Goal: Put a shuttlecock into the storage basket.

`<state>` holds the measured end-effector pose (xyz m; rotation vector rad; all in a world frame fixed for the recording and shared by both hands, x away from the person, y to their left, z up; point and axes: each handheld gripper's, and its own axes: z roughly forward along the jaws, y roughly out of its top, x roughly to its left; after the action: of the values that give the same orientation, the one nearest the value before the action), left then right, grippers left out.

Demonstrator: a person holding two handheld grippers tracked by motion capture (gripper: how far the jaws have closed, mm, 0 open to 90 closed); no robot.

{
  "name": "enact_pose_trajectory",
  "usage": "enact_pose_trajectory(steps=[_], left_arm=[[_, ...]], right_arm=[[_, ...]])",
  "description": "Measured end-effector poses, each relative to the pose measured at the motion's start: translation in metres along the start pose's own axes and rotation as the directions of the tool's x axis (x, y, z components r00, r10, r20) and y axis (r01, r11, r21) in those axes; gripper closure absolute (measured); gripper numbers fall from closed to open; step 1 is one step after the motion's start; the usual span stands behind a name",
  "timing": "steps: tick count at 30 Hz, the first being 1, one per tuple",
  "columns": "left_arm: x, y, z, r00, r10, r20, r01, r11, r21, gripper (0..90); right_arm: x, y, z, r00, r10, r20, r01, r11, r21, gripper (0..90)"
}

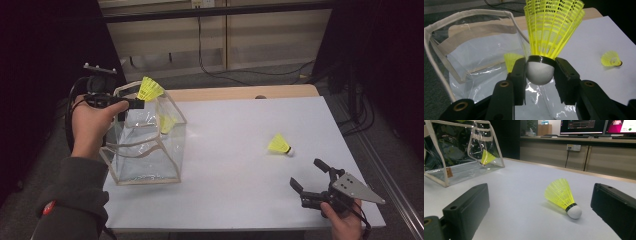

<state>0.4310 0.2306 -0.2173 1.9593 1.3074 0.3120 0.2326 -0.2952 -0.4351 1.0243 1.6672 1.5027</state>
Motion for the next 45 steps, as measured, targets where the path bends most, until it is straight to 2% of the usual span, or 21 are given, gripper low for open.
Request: enact_pose_trajectory(steps=[8,19,45], left_arm=[[0.007,-0.005,0.003,0.9991,-0.031,-0.030,0.030,0.9994,-0.017,63.1],[0.014,-0.009,0.003,0.9964,-0.053,-0.066,0.052,0.9985,-0.019,63.1],[0.025,-0.017,0.011,0.9892,-0.080,-0.123,0.078,0.9968,-0.015,62.9]], right_arm=[[0.000,0.000,0.000,1.0000,-0.002,0.001,0.002,1.000,0.000,1.8],[0.000,0.000,0.000,1.0000,-0.001,0.000,0.001,1.000,0.000,1.9],[0.000,0.000,0.000,1.0000,-0.001,0.000,0.001,1.000,0.000,1.9]])
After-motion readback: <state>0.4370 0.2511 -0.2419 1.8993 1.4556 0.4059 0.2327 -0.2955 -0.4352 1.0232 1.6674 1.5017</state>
